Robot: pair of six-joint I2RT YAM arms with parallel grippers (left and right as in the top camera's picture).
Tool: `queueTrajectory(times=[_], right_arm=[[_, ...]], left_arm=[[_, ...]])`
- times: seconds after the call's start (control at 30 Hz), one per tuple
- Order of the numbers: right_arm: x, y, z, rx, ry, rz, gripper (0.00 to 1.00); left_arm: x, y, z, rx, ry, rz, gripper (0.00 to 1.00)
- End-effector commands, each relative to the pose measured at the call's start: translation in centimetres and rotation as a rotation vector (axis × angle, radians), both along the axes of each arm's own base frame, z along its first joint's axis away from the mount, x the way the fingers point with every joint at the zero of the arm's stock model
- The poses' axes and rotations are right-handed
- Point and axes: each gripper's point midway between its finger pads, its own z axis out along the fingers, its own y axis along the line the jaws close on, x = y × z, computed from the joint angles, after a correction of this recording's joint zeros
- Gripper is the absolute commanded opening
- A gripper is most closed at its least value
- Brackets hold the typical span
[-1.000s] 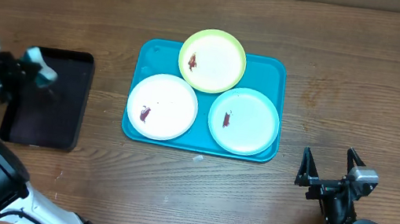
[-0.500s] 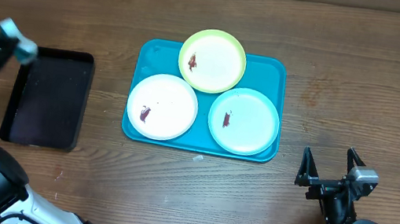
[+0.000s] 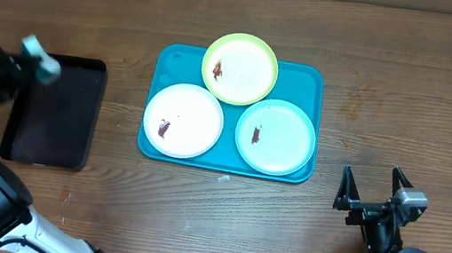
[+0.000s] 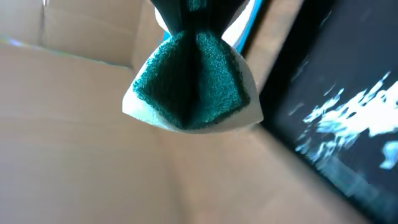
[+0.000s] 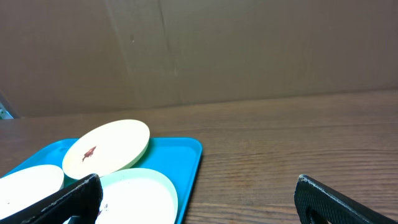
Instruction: Clean dirty plates on tray and stack at the side
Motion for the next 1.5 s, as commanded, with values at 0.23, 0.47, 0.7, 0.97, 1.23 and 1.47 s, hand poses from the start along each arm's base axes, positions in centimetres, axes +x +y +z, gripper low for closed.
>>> queueTrajectory(times=[0.23, 0.47, 0.7, 0.97, 1.23, 1.47], right_arm=[[0.0, -0.2, -0.1, 0.003, -0.006, -0.011, 1.0], [0.0, -0.2, -0.1, 0.003, -0.006, -0.011, 1.0], [0.0, -0.2, -0.1, 0.003, -0.006, -0.011, 1.0], [0.0, -0.2, -0.1, 0.003, -0.006, -0.011, 1.0], [0.0, -0.2, -0.1, 0.003, -0.006, -0.011, 1.0], [0.0, -0.2, -0.1, 0.003, -0.006, -0.011, 1.0]], left_arm=[[-2.2, 1.5, -4.8, 0.382, 0.232, -0.072, 0.04], [-2.6, -1.5, -8.4, 0.276, 0.215, -0.105, 0.04], [-0.4, 0.8, 1.5, 0.33, 0.094, -0.086, 0.04], [-1.0, 2.1, 0.7, 0.55, 0.242, -0.109, 0.04], [-4.2, 1.8, -9.5, 0.581, 0.485, -0.154, 0.04], [-0.2, 0.6, 1.7, 0.512, 0.194, -0.145, 0.04]])
